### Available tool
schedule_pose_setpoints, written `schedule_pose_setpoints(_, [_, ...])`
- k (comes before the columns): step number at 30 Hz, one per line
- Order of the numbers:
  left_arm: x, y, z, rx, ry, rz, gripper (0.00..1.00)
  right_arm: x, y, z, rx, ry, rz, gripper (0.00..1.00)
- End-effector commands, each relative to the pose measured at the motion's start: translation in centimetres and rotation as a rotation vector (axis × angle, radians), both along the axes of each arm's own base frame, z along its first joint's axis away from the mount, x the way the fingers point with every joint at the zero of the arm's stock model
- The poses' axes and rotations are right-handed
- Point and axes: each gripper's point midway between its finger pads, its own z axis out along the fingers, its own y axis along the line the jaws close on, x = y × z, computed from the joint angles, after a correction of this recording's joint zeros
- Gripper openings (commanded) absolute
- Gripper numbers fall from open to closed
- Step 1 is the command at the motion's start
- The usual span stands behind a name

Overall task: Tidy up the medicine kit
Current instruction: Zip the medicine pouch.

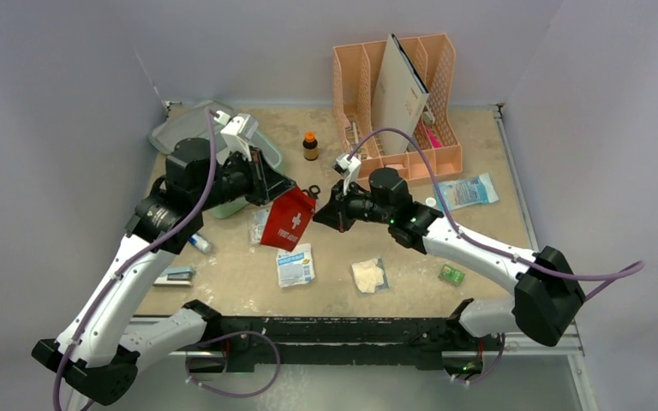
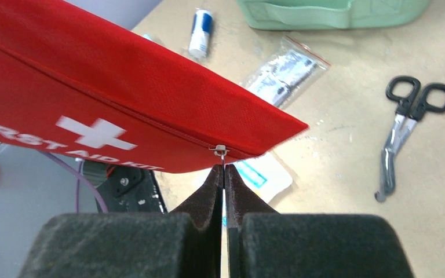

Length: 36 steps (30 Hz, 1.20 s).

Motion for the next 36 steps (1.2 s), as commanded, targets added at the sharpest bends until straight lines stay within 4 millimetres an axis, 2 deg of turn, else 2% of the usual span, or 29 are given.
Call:
schedule_pose_setpoints(1, [-0.2, 0.2, 4.8, -0.051, -0.089, 0.009, 0.00, 1.5, -2.2, -3.0, -0.054, 0.073, -0.091, 0.00])
schedule_pose_setpoints(5, [-0.4, 0.3, 5.9, -0.070, -0.091, 0.016, 0.00, 1.9, -2.8, -4.0, -0.051, 0.083, -0.115, 0.00])
schedule_pose_setpoints(10, [-0.4, -0.1, 5.9, -0.095, -0.068, 0.006, 0.00, 2.1, -3.0, -4.5, -0.055, 0.089, -0.122, 0.00])
schedule_pose_setpoints(16, [-0.6, -0.7, 4.5, -0.078, -0.076, -0.047, 0.00, 1.6, -3.3, -2.9, -0.047, 0.063, -0.104, 0.00])
schedule_pose_setpoints(23, [-2.3, -1.5, 1.3, -0.033, -0.087, -0.185, 0.00, -1.2, -4.5, 2.0, -0.003, -0.036, -0.016, 0.38])
schedule_pose_setpoints(28, [-3.9, -2.2, 0.4, -0.024, -0.118, -0.315, 0.00, -3.6, -4.3, 6.4, 0.080, -0.111, 0.110, 0.65])
schedule_pose_setpoints(30, [-4.9, -2.7, 0.3, -0.032, -0.128, -0.398, 0.00, -4.4, -4.0, 7.9, 0.111, -0.144, 0.171, 0.79])
schedule_pose_setpoints(33, [-6.3, -3.3, 0.3, -0.065, -0.137, -0.502, 0.00, -4.8, -3.5, 9.5, 0.140, -0.201, 0.234, 0.88])
schedule_pose_setpoints(36, [-7.2, -3.7, 0.5, -0.096, -0.144, -0.573, 0.00, -4.9, -2.9, 9.9, 0.142, -0.224, 0.288, 0.90])
